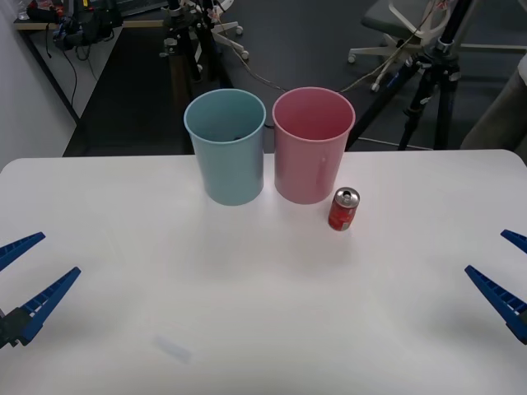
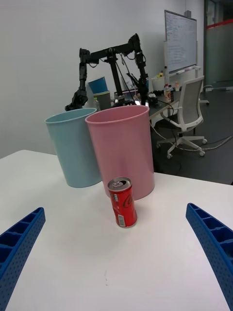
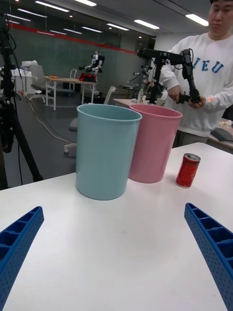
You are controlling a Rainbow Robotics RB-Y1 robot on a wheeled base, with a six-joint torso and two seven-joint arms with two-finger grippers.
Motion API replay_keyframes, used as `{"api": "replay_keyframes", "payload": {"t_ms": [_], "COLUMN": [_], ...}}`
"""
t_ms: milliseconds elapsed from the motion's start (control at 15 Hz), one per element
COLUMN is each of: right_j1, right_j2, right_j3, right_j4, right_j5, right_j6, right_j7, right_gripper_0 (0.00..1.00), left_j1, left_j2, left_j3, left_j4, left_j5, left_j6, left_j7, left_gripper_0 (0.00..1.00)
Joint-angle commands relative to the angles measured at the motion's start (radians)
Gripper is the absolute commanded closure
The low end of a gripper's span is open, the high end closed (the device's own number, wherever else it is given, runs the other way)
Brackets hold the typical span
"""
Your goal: Grasp the object on the table and drop it into the matching bin: aluminum can to the light blue bin, PET bottle to the pink bin.
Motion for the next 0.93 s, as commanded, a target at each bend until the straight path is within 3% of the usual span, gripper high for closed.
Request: {"api": "replay_keyframes", "payload": {"t_ms": [67,200,400,933], "right_j1": [0.000,0.025,0.048,0.071], "right_j2": [0.000,0.052,0.052,0.085], "right_j3": [0.000,0.007,0.028,0.214], "right_j4": [0.000,0.000,-0.028,-0.032], "right_j5": [0.000,0.025,0.017,0.019], "right_j6": [0.000,0.004,0.027,0.254], "right_j7": [0.000,-0.004,0.000,0.095], "right_gripper_0": [0.00,0.00,0.00,0.00], "left_j1": [0.000,0.000,0.000,0.000], "left_j2": [0.000,0.000,0.000,0.000], "left_j3": [0.000,0.000,0.000,0.000], "left_j4": [0.000,0.000,0.000,0.000], "left_j5": [0.000,0.000,0.000,0.000], "left_j6": [0.000,0.000,0.000,0.000], "left_j7": [0.000,0.000,0.000,0.000], "left_gripper_0": [0.00,0.00,0.00,0.00]}}
